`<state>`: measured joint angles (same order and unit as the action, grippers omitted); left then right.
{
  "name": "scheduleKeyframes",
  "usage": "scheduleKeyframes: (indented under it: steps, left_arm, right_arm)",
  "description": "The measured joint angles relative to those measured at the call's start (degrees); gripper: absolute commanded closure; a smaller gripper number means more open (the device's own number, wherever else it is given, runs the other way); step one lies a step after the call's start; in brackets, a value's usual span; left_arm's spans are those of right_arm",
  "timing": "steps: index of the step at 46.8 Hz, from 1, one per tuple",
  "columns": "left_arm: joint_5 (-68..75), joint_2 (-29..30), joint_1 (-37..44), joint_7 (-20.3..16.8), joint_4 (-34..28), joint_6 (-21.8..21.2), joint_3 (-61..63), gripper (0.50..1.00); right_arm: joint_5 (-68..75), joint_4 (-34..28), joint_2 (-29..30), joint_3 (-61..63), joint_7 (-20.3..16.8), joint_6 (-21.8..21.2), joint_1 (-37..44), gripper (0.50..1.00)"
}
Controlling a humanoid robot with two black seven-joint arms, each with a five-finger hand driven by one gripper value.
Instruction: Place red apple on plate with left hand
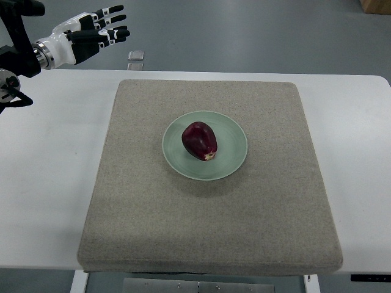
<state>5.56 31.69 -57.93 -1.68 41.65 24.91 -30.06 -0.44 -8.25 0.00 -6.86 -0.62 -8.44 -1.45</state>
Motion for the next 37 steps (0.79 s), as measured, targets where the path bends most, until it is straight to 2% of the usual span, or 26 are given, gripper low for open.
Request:
scheduleKeyframes:
  steps: [13,37]
  left_arm:
    - [-8.2,0.2,4.4,0.1,-0.1,7.5,-2.1,0.501]
    - [-10.3,0.9,5.3,0.6,-0.1,8.3,-2.5,0.501]
  right_arm:
    - [0.0,0.0,0.0,0.0,0.0,0.0,0.0,0.536]
    - [0.0,-0.1,0.0,-0.1,0.0,-0.5,0.0,0.536]
